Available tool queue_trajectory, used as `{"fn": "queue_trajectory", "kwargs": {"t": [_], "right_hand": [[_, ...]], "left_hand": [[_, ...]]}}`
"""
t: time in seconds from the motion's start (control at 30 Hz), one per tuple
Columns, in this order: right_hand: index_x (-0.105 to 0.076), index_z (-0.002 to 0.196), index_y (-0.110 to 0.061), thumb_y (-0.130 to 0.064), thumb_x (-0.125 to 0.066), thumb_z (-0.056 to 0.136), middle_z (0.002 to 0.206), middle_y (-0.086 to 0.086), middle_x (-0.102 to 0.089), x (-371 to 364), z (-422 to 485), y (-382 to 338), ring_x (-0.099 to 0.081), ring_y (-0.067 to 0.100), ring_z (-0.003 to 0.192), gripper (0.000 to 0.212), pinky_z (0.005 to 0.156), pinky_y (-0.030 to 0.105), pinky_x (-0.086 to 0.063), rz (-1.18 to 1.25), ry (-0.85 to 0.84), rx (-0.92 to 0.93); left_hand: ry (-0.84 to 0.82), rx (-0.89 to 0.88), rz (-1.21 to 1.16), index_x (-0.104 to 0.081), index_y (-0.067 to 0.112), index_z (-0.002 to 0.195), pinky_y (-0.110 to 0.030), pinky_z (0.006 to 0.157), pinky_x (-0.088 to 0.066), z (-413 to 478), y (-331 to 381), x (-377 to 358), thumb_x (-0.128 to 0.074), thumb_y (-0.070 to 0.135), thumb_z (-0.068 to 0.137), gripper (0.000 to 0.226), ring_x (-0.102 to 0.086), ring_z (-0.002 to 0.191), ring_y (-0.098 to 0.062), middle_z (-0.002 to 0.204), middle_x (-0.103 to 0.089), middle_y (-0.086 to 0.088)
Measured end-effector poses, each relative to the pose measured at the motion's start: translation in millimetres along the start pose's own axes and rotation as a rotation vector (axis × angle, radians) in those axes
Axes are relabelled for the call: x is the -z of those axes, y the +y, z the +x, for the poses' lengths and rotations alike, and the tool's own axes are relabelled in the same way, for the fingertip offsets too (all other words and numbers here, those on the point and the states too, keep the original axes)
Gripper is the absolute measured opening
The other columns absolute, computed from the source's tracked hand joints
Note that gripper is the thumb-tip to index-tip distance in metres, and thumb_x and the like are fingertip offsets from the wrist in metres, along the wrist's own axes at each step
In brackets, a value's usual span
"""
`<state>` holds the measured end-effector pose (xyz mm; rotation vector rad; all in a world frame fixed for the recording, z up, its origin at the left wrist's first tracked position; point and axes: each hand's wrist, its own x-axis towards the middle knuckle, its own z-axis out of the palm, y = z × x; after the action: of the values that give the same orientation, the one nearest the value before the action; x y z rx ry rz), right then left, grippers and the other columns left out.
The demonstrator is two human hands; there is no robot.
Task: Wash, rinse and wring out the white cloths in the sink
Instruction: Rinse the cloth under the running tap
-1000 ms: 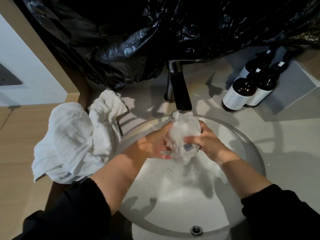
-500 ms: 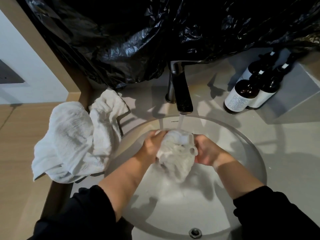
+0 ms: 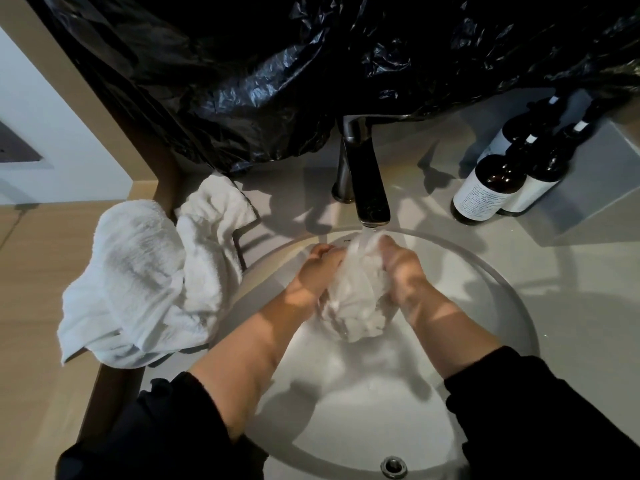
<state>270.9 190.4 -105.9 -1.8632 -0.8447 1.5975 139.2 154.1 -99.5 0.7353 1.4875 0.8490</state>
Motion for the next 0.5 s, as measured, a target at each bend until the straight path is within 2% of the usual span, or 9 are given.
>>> {"fn": "queue_trajectory", "kwargs": {"t": [0.07,0.1,0.17,0.23,0.27,0.37,0.4,0.47,0.5], "right_hand": [[-0.058,0.08,-0.018,-0.042,-0.054,0.072,0.076,0.007,-0.06,2,2,-3,-0.057,0.025,0.072,0.025,0.079,0.037,-0.048,-0.01,-0.032,-0.04],[-0.056,0.08,-0.019,-0.041,-0.052,0.072,0.078,0.008,-0.059,3,7,-2,-0.056,0.025,0.075,0.024,0.08,0.036,-0.047,-0.036,-0.013,-0.004],[-0.055,0.082,-0.018,-0.04,-0.047,0.085,0.078,0.006,-0.06,3,3,-8,-0.056,0.025,0.075,0.024,0.078,0.033,-0.045,-0.117,-0.045,0.022],[-0.051,0.085,-0.023,-0.041,-0.039,0.093,0.067,-0.002,-0.057,5,-8,-10,-0.053,0.016,0.064,0.023,0.064,0.03,-0.04,-0.163,-0.099,0.096],[-0.05,0.086,-0.027,-0.044,-0.035,0.095,0.065,-0.005,-0.055,4,-10,-10,-0.052,0.012,0.061,0.024,0.062,0.028,-0.037,-0.135,-0.105,0.115],[-0.052,0.118,-0.032,-0.05,-0.03,0.1,0.098,-0.005,-0.061,5,-29,2,-0.058,0.015,0.093,0.034,0.078,0.027,-0.038,-0.156,-0.147,0.283],[-0.051,0.12,-0.028,-0.049,-0.034,0.099,0.101,-0.004,-0.062,4,-29,11,-0.059,0.015,0.096,0.034,0.077,0.022,-0.04,-0.171,-0.116,0.352],[-0.052,0.105,-0.026,-0.048,-0.046,0.095,0.09,-0.003,-0.065,1,-32,21,-0.062,0.011,0.084,0.025,0.069,0.011,-0.044,-0.258,-0.036,0.459],[-0.053,0.096,-0.025,-0.05,-0.052,0.092,0.084,-0.002,-0.066,0,-33,23,-0.064,0.012,0.079,0.026,0.07,0.014,-0.048,-0.273,-0.015,0.446]], "left_hand": [[-0.109,-0.054,-0.007,-0.039,0.025,0.136,-0.018,0.082,-0.043,0,-6,1,-0.051,0.041,0.096,0.045,-0.056,0.102,-0.014,0.122,-0.057,0.001],[-0.117,-0.095,0.029,-0.04,0.027,0.136,-0.019,0.082,-0.042,-1,-9,0,-0.051,0.044,0.096,0.045,-0.054,0.105,-0.013,0.122,-0.055,0.004],[-0.039,-0.144,0.098,-0.053,0.026,0.119,-0.017,0.076,-0.044,-2,-12,-3,-0.049,0.046,0.096,0.03,-0.057,0.095,-0.012,0.105,-0.061,0.007],[0.053,-0.151,0.108,-0.059,0.021,0.101,-0.027,0.078,-0.047,1,-13,-3,-0.048,0.047,0.096,0.029,-0.06,0.086,-0.016,0.092,-0.064,0.0],[0.09,-0.144,0.105,-0.06,0.018,0.096,-0.029,0.077,-0.046,2,-13,-4,-0.046,0.044,0.097,0.029,-0.059,0.082,-0.017,0.088,-0.064,-0.002],[0.185,-0.132,0.15,-0.061,0.017,0.083,-0.022,0.068,-0.04,5,-14,-6,-0.044,0.036,0.099,0.03,-0.055,0.077,-0.015,0.079,-0.06,0.001],[0.187,-0.148,0.174,-0.061,0.019,0.077,-0.02,0.066,-0.041,4,-15,-8,-0.044,0.035,0.099,0.033,-0.056,0.076,-0.015,0.077,-0.061,0.002],[0.172,-0.165,0.219,-0.064,0.016,0.075,-0.023,0.066,-0.043,1,-15,-9,-0.043,0.037,0.099,0.038,-0.058,0.075,-0.018,0.077,-0.064,-0.003],[0.163,-0.166,0.246,-0.066,0.011,0.079,-0.026,0.067,-0.045,-1,-15,-10,-0.043,0.039,0.098,0.041,-0.059,0.075,-0.02,0.079,-0.066,-0.006]]}}
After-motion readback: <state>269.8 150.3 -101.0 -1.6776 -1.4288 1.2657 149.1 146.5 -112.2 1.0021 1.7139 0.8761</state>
